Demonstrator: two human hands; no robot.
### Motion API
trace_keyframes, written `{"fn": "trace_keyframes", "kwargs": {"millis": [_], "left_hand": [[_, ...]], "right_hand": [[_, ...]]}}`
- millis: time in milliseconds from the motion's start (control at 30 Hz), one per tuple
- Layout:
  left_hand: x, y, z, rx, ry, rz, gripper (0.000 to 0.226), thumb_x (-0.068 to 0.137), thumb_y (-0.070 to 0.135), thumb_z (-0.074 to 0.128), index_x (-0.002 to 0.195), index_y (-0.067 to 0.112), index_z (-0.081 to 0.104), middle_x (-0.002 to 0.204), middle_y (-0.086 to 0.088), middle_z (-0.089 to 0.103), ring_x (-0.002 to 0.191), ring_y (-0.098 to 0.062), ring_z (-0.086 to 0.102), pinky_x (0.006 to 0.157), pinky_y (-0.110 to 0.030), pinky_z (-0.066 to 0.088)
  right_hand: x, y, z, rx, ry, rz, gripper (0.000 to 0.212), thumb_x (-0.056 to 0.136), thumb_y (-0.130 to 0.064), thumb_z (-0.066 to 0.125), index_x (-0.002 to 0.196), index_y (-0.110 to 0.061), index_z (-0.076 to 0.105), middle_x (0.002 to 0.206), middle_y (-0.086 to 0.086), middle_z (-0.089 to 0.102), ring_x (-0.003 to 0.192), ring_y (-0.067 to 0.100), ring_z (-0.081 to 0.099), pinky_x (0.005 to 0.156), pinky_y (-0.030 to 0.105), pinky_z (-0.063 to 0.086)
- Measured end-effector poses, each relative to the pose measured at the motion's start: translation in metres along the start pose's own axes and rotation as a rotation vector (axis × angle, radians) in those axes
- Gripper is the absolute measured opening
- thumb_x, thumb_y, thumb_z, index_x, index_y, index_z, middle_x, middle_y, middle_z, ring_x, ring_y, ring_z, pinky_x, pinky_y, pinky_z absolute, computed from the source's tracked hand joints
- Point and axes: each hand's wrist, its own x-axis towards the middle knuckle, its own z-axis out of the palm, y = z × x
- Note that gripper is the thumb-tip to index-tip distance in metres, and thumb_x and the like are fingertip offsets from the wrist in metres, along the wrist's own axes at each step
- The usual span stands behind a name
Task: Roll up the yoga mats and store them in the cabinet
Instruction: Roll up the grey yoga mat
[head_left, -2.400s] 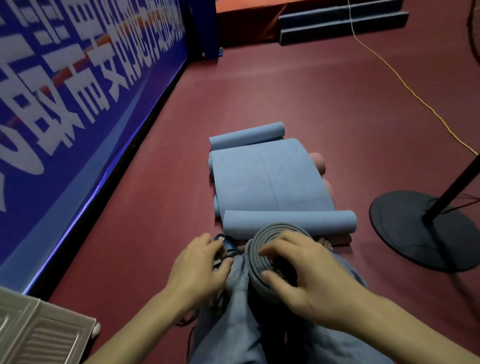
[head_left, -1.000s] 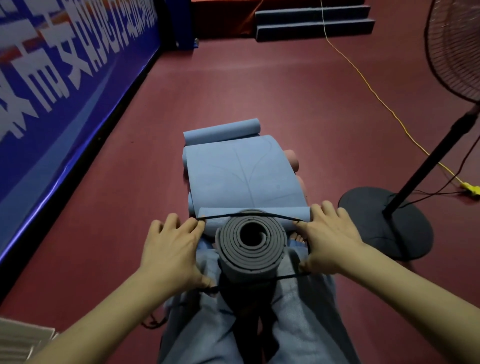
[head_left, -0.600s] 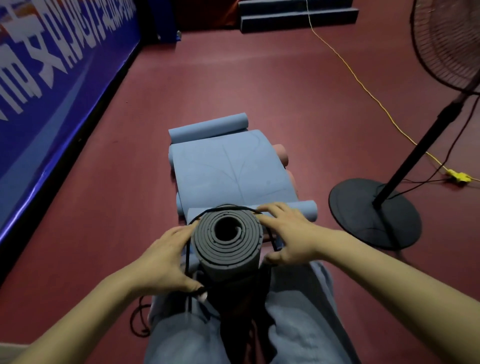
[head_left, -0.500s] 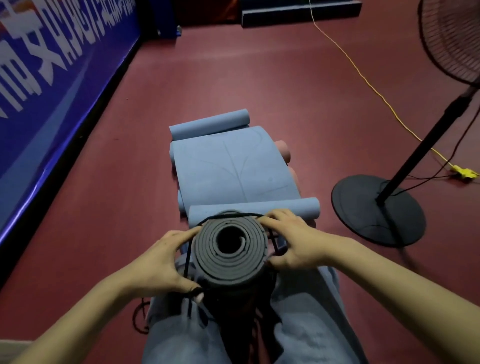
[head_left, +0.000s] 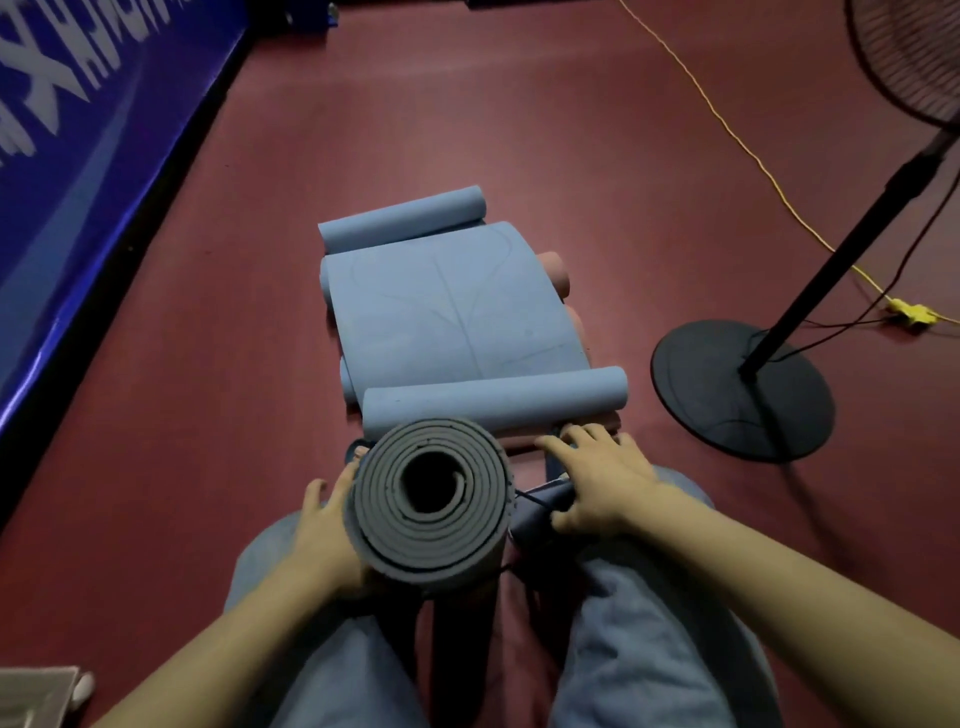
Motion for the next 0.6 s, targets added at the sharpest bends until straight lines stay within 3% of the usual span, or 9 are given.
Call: {"fn": "trace_keyframes", "kwargs": {"millis": [100,267,367,400,433,467,500,533,600], "left_hand": [[0.027,0.005,0.013,-0.063,-0.202,0.011,0.078,0.087,0.058,0.063,0.155,0.033,0.033,0.163,0.001,0.032,0.154,-0.031,0.014,0.122,-0.050,0.012],[0.043,0.016,0.018,-0.146,-0.402,0.010,0.060,0.096,0.046,0.044,0.153,0.027,0.037,0.164,-0.005,0.029,0.152,-0.034,0.020,0.122,-0.053,0.016],[0.042,0.023,-0.001,-0.429,-0.441,-0.095,0.020,0.108,0.019,0.039,0.101,0.020,0.057,0.144,-0.013,0.055,0.122,-0.024,0.053,0.105,-0.028,0.039],[0.044,0.020,-0.001,-0.436,-0.436,-0.094,0.040,0.109,0.012,0.039,0.080,0.036,0.028,0.135,-0.002,0.060,0.111,-0.016,0.057,0.098,-0.019,0.040],[0.039,0.019,-0.008,-0.408,-0.492,-0.018,0.056,0.108,0.015,0.045,0.094,0.044,-0.002,0.118,0.016,0.061,0.100,-0.003,0.056,0.096,-0.015,0.040],[0.034,0.015,-0.013,-0.380,-0.470,0.007,0.096,0.104,0.032,0.045,0.107,-0.008,-0.043,0.098,0.031,0.061,0.088,0.009,0.053,0.101,-0.019,0.041],[0.033,0.010,-0.007,-0.414,-0.441,0.021,0.072,0.088,0.052,0.049,0.142,0.004,0.051,0.070,0.045,0.057,0.080,0.010,0.054,0.106,-0.030,0.043],[0.031,0.003,0.004,-0.479,-0.350,0.057,0.025,0.072,0.065,0.049,0.092,0.066,0.063,0.061,0.047,0.053,0.080,0.006,0.057,0.102,-0.040,0.048],[0.032,-0.007,0.044,-0.610,-0.148,0.124,0.033,0.054,0.071,0.071,0.078,0.048,0.071,0.074,0.031,0.066,0.080,-0.003,0.065,0.087,-0.042,0.057]], "right_hand": [[0.023,0.004,0.016,0.028,-0.062,0.157,0.099,0.070,-0.066,0.071,0.151,-0.029,0.028,0.153,0.007,0.037,0.140,0.031,0.033,0.110,0.048,0.033],[0.040,0.013,0.034,0.164,-0.202,0.288,0.078,0.071,-0.066,0.073,0.133,-0.025,0.047,0.142,0.004,0.051,0.131,0.030,0.049,0.103,0.044,0.040],[0.042,0.026,0.029,0.154,-0.301,0.325,0.071,0.075,-0.056,0.078,0.132,-0.021,0.056,0.137,0.004,0.059,0.125,0.026,0.059,0.095,0.036,0.046],[0.042,0.028,0.026,0.154,-0.302,0.331,0.071,0.075,-0.054,0.079,0.133,-0.019,0.057,0.135,0.003,0.061,0.123,0.025,0.061,0.093,0.035,0.048],[0.043,0.029,0.027,0.151,-0.301,0.320,0.071,0.075,-0.052,0.079,0.134,-0.019,0.057,0.135,0.003,0.061,0.122,0.025,0.061,0.093,0.035,0.049],[0.041,0.027,0.026,0.118,-0.321,0.288,0.071,0.075,-0.051,0.080,0.134,-0.020,0.057,0.135,0.004,0.060,0.122,0.025,0.060,0.095,0.036,0.049],[0.040,0.020,0.028,0.084,-0.360,0.249,0.070,0.075,-0.050,0.080,0.134,-0.021,0.057,0.134,0.004,0.060,0.123,0.027,0.060,0.097,0.037,0.050],[0.039,0.012,0.032,0.038,-0.402,0.206,0.066,0.075,-0.049,0.080,0.132,-0.023,0.058,0.131,0.005,0.061,0.122,0.029,0.060,0.098,0.039,0.049],[0.033,-0.005,0.043,0.013,-0.446,0.157,0.037,0.081,-0.043,0.071,0.115,-0.029,0.065,0.114,0.008,0.063,0.119,0.033,0.061,0.102,0.046,0.047]]}}
